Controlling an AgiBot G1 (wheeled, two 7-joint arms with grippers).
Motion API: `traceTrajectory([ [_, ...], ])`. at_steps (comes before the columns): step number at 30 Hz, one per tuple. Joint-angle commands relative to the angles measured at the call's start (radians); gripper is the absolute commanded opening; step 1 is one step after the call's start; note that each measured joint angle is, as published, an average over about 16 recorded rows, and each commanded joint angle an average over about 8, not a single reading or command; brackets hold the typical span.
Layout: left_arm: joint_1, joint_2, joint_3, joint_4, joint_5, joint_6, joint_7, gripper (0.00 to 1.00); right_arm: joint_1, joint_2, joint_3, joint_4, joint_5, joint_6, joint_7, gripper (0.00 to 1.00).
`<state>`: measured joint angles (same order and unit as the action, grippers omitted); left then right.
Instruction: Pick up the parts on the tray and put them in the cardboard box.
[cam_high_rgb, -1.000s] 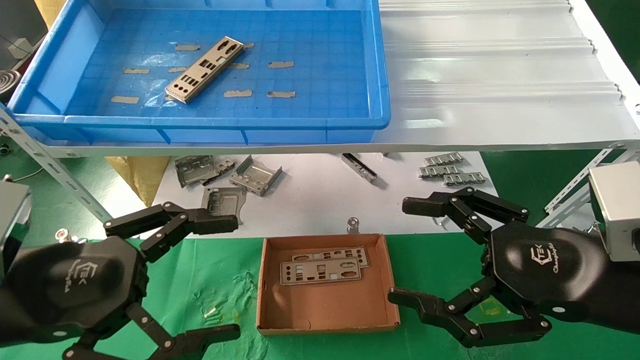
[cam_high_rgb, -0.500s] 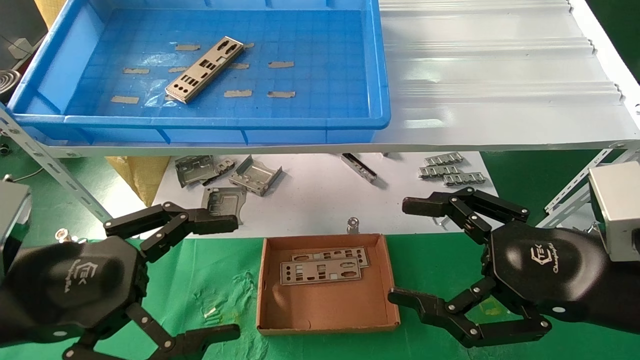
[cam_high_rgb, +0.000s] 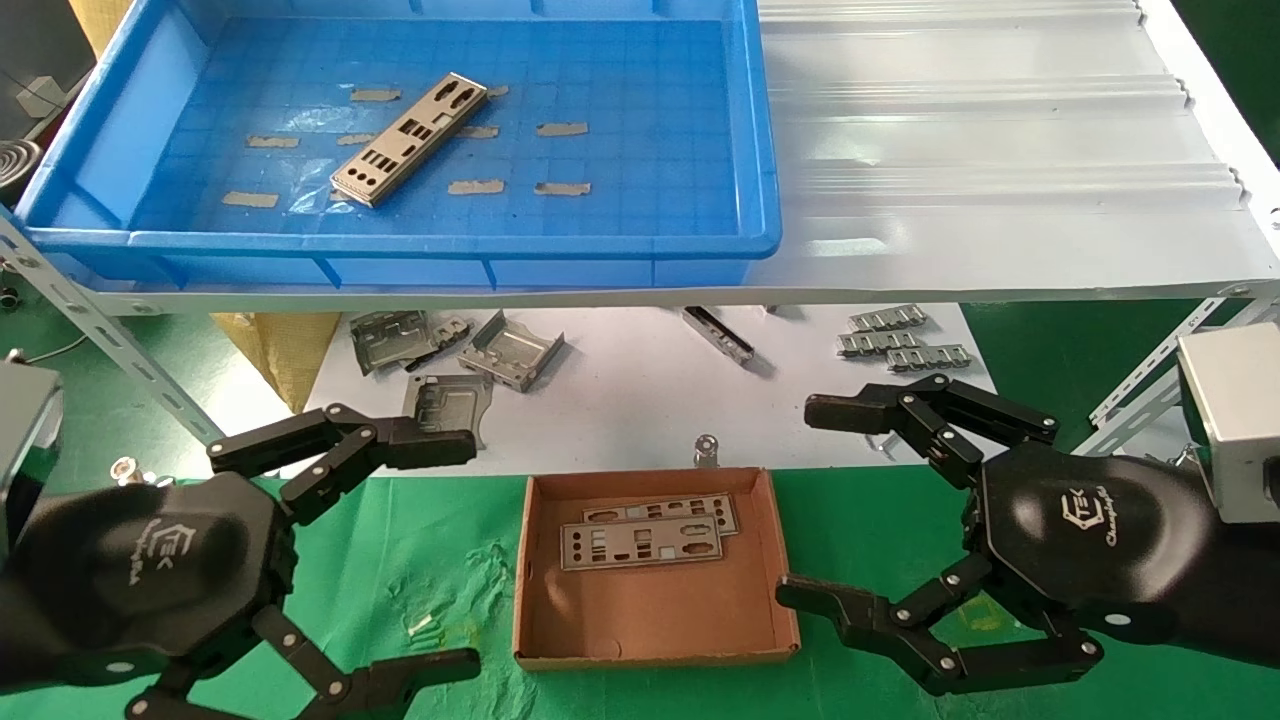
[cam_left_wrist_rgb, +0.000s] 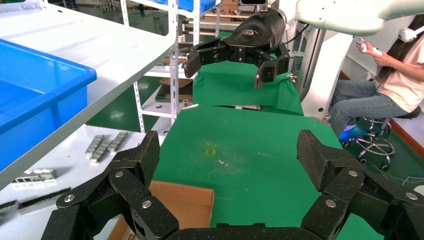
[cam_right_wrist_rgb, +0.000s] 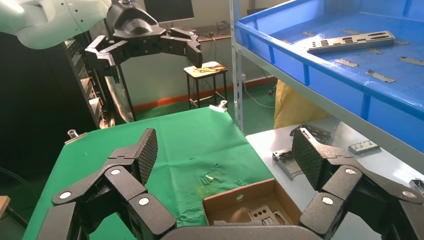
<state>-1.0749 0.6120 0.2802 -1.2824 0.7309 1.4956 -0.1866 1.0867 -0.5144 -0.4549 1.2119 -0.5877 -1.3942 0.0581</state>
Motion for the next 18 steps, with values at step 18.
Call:
traceTrajectory([
  [18,0.0,0.0,0.0,0.0,0.0,0.0,0.0,1.0,0.0,0.0,0.0,0.0,0.0,0.0,0.0,1.0],
])
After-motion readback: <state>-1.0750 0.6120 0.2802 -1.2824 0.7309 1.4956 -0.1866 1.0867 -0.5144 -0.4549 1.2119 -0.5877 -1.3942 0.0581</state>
